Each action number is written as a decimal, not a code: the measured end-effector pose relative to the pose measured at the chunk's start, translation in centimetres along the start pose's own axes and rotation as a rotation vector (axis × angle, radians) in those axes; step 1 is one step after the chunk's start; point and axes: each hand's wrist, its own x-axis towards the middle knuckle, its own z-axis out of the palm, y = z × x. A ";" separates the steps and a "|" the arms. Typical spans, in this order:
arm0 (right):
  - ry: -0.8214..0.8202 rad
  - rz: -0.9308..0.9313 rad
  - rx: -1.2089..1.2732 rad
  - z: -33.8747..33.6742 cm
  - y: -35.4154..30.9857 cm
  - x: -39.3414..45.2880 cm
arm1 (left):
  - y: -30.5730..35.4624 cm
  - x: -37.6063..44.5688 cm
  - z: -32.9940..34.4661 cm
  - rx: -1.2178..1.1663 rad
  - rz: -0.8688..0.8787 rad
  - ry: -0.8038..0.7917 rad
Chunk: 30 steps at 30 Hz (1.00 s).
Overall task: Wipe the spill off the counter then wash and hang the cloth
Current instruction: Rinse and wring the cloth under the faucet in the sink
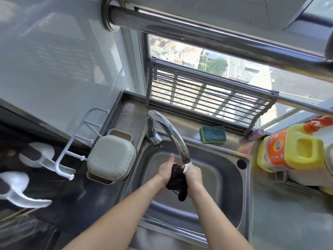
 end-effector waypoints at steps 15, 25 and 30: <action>0.120 -0.190 -0.152 -1.2 0.7 -1.0 | -0.5 0.2 -1.2 0.024 0.085 0.065; -0.250 -0.383 -0.482 -1.5 1.8 0.7 | -1.2 0.6 -2.5 -0.083 -0.027 -0.107; -0.026 -0.168 -0.590 -3.2 0.3 0.1 | -0.3 0.6 -2.6 -0.094 0.018 0.105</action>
